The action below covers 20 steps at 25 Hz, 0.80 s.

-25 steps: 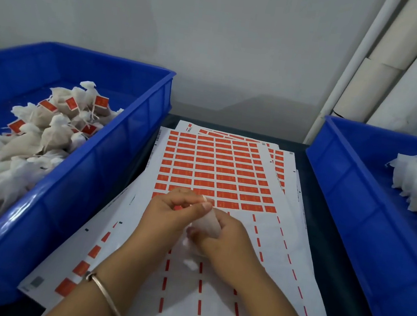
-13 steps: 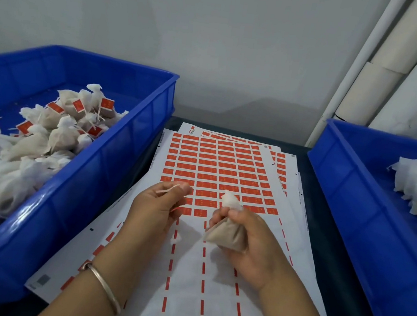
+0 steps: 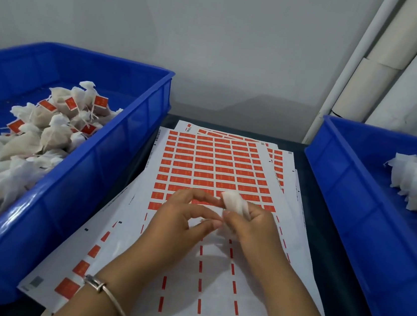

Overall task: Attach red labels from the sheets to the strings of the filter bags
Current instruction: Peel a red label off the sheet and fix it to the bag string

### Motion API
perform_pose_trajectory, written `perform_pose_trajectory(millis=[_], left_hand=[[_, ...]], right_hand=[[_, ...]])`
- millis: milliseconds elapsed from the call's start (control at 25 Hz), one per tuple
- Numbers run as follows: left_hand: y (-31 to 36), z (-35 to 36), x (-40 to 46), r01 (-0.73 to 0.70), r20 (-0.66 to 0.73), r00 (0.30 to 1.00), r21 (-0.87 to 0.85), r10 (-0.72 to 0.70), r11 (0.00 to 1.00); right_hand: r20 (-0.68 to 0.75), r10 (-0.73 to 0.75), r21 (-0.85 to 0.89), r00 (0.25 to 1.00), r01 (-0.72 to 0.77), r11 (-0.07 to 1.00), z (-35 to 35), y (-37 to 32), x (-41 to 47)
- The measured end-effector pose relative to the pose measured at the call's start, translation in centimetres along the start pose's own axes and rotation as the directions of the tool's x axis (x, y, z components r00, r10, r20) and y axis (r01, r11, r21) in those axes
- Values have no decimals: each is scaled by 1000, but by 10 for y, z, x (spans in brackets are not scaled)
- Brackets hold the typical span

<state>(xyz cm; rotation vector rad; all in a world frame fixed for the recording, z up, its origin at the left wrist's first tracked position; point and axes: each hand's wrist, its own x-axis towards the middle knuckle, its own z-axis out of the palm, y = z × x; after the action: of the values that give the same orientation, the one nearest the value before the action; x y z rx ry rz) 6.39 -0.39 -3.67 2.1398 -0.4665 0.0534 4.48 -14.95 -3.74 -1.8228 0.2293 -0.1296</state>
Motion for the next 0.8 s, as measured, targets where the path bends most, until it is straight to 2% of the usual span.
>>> perform_pose_trajectory(millis=[160,280,440,640,800], left_hand=[[0,-4,-1,-57,-35,998,-41,56,998],[2,-5,-2,-88,-27,996,-140,85,986],[2,-7,0,-41,-87,996,-245,21,969],[-3,-1,3,100,-64,990,-340,-129,935],[-4,3,3,162,-84,976,-331,-200,930]], right_hand=[[269,-84,-167,959,133,977,7,0,-6],[371,-111,-154,922,179,972,8,-1,-10],[376,-167,-99,911,219,971,8,-2,-11],[413,-127,-94,902,181,979,20,4,-15],[297,-181,-87,938,215,973,27,3,-18]])
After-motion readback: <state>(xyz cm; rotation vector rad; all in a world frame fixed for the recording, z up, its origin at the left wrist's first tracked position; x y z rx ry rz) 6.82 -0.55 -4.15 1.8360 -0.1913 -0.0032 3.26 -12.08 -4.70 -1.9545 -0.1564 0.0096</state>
